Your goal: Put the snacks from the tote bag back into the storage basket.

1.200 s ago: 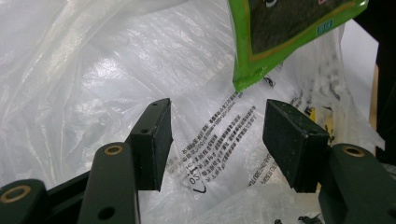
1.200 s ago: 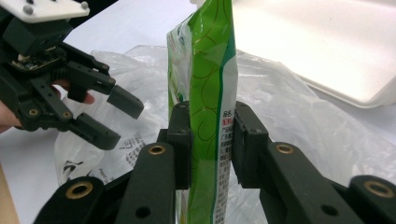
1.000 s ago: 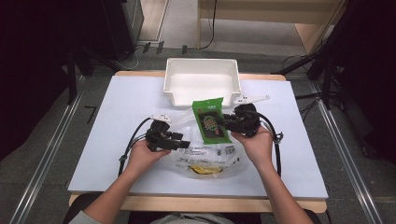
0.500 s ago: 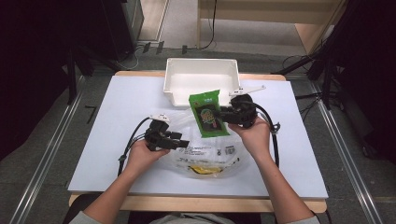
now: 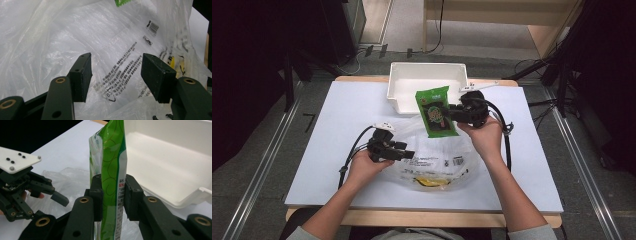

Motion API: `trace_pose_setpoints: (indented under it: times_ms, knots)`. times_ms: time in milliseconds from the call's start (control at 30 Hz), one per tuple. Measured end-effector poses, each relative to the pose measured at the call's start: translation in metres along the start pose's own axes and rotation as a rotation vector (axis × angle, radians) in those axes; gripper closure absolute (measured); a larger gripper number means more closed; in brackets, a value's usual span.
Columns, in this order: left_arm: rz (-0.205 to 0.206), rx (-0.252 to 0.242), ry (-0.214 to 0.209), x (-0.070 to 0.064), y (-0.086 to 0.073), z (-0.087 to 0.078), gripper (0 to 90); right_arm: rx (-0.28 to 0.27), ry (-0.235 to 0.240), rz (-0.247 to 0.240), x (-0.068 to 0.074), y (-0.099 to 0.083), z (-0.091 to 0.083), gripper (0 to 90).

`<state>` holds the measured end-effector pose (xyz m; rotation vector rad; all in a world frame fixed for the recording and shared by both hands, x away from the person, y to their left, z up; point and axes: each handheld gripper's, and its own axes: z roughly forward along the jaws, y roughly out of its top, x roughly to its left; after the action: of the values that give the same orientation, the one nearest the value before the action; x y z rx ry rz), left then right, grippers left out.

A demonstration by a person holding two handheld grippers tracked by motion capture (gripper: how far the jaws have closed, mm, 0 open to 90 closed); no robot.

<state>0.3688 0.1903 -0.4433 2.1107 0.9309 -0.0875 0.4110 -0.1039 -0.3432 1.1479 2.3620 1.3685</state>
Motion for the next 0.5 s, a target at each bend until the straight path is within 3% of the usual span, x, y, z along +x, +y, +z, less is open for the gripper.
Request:
trace_pose_setpoints:
  times_ms: [333, 500]
  knots:
    - [0.008, 0.001, -0.004, 0.000, 0.000, 0.000, 43.0, -0.009, -0.014, -0.003, -0.008, 0.020, 0.000, 73.7]
    - [-0.011, -0.002, -0.024, 0.002, 0.000, 0.000, 42.9, -0.014, -0.013, 0.006, -0.010, 0.026, 0.000, 73.7]
